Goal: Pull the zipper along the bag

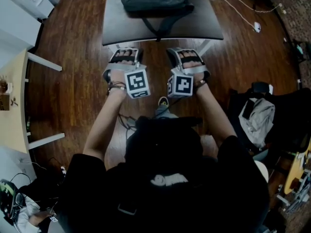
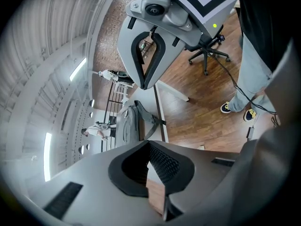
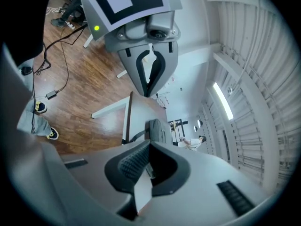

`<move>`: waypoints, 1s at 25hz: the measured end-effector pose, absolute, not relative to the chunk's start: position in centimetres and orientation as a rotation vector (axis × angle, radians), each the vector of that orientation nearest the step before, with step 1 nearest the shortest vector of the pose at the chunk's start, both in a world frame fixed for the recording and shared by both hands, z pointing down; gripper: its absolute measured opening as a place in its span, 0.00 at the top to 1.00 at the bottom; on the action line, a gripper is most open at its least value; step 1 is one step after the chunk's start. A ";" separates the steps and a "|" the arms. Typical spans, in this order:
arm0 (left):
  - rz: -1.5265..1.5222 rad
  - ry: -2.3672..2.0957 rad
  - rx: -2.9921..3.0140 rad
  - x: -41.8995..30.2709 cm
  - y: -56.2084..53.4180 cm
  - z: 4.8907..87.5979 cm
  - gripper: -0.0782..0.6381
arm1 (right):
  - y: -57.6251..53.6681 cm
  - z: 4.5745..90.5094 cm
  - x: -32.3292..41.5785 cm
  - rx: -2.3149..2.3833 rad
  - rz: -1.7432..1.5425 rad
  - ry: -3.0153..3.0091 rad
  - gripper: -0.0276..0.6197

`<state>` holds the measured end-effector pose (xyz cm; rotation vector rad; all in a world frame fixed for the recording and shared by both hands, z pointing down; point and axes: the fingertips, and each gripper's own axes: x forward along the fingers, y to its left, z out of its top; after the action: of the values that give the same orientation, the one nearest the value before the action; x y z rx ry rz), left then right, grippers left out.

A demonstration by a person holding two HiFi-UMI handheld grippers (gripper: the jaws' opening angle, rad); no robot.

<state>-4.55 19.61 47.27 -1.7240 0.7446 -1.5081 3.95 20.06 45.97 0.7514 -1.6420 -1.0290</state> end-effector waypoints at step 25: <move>-1.641 0.817 -1.646 -4.6 5.8 46.8 0.89 | 5.5 45.6 4.3 0.698 -1.103 -1.753 0.94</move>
<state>-4.64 5.81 46.79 -1.6459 0.8173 -1.6411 4.30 5.54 45.59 0.6976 -1.7531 -1.1025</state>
